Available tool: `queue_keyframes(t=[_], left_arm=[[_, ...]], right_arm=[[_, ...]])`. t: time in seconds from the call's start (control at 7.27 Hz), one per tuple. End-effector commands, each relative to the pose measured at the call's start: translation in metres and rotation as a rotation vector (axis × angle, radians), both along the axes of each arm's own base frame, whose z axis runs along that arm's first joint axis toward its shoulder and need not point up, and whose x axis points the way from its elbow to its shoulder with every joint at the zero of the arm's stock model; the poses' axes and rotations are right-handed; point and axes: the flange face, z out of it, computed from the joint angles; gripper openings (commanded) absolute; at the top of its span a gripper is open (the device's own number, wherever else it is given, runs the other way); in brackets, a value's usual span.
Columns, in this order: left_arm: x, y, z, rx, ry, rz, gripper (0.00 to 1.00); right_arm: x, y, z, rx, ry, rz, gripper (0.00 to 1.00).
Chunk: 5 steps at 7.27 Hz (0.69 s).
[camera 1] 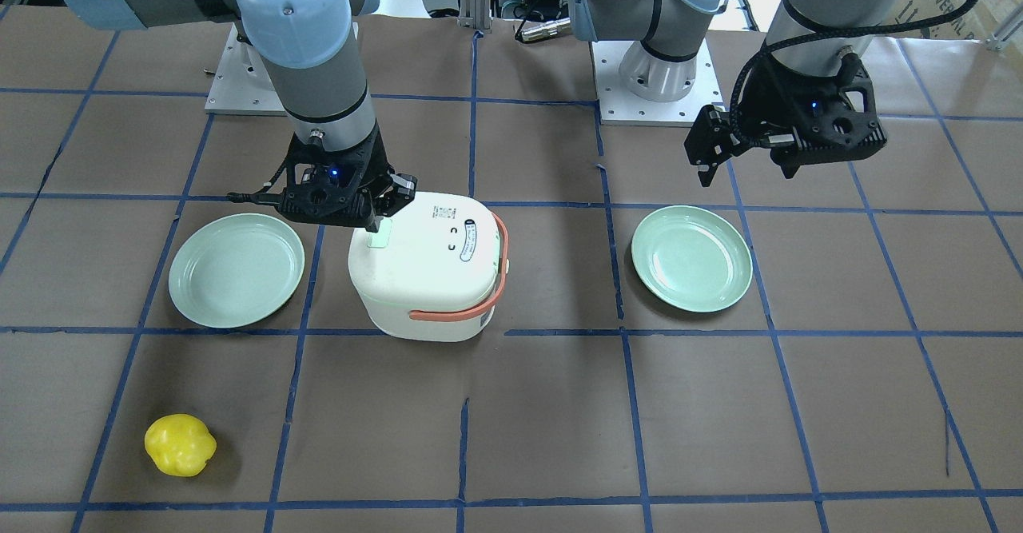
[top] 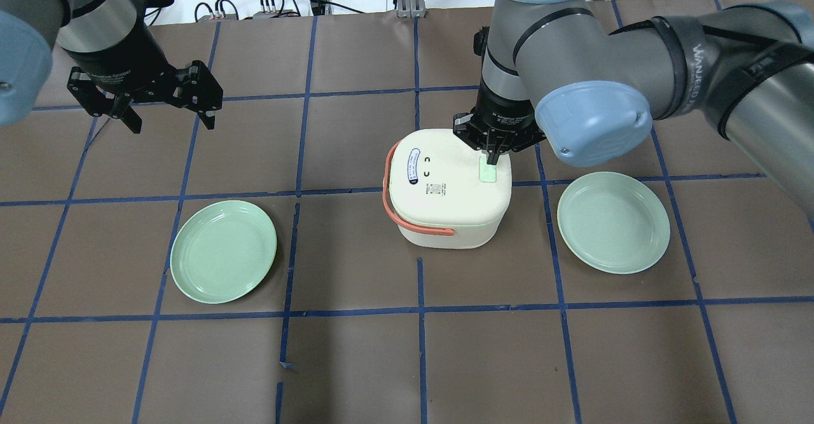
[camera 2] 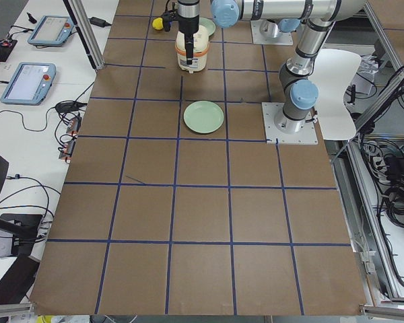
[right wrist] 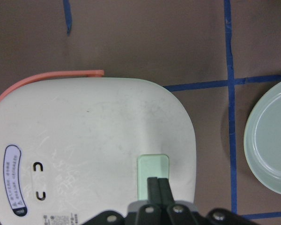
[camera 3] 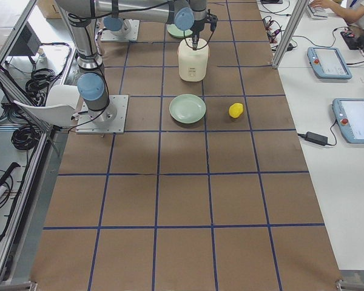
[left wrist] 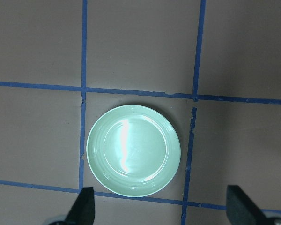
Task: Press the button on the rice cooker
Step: 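Press down on the green button with the closed right gripper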
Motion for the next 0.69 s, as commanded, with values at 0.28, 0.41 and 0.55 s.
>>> queue_keyframes(t=[0.28,0.41,0.55], left_arm=[[0.0,0.0003,0.0004,-0.001,0.0,0.0,1.0],[0.0,-0.0002,-0.0003,0.001,0.0,0.0,1.0],[0.0,-0.0002,-0.0003,0.001,0.0,0.0,1.0]], right_arm=[[-0.0002,0.0019,-0.0084,0.011,-0.002,0.003,0.04],[0.0018,0.0011,-0.0112,0.013,-0.003,0.003,0.04],[0.0057,-0.001,-0.0133,-0.001,-0.006,0.009,0.04]])
